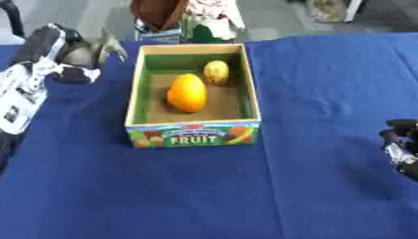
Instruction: Pick up objects on the table and place them in the box.
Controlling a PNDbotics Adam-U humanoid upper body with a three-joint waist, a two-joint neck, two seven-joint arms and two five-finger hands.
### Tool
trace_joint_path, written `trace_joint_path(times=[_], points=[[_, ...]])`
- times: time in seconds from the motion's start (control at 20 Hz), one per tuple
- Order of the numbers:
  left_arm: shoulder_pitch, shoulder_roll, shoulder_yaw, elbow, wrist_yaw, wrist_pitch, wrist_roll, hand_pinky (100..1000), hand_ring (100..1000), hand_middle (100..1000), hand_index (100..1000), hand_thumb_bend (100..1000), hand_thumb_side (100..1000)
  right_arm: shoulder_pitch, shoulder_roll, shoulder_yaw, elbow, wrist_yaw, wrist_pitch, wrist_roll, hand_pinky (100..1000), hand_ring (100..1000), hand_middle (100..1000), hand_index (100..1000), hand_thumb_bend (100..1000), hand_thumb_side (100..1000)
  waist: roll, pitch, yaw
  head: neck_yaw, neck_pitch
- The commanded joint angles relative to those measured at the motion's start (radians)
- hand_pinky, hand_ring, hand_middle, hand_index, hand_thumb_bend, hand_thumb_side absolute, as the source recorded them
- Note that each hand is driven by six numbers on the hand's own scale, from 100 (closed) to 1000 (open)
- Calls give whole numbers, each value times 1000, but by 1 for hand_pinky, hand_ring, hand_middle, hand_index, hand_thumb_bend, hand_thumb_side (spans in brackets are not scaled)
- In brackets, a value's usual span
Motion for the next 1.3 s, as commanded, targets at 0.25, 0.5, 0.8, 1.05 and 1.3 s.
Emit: trace_joint_path(times=[0.25,0.5,0.8,1.05,1.3], points=[[-71,33,-52,-194,53,-13,-55,447,199,100,279,402,204,-8,-23,1,-13,-2,-2,3,558,695,520,717,100,149,0,-33,-3,4,-1],[-135,-42,-122,-162,-2,-42,-116,457,214,100,295,410,209,-9,-16,7,-12,-3,-2,9,558,695,520,717,100,150,-4,-35,-12,13,-2],[-175,-144,-178,-59,-68,-87,-156,467,240,113,320,430,205,-13,-7,13,-13,-4,-1,16,558,695,520,717,100,154,-3,-31,-28,21,-6],[-182,-191,-200,6,-102,-122,-164,497,327,229,414,466,205,-15,-3,16,-16,-5,1,21,558,695,520,717,100,156,0,-29,-38,22,-8],[-172,-204,-208,28,-101,-144,-171,552,482,467,617,594,229,-13,-2,15,-17,-5,3,21,558,695,520,717,100,157,2,-27,-40,13,-11]])
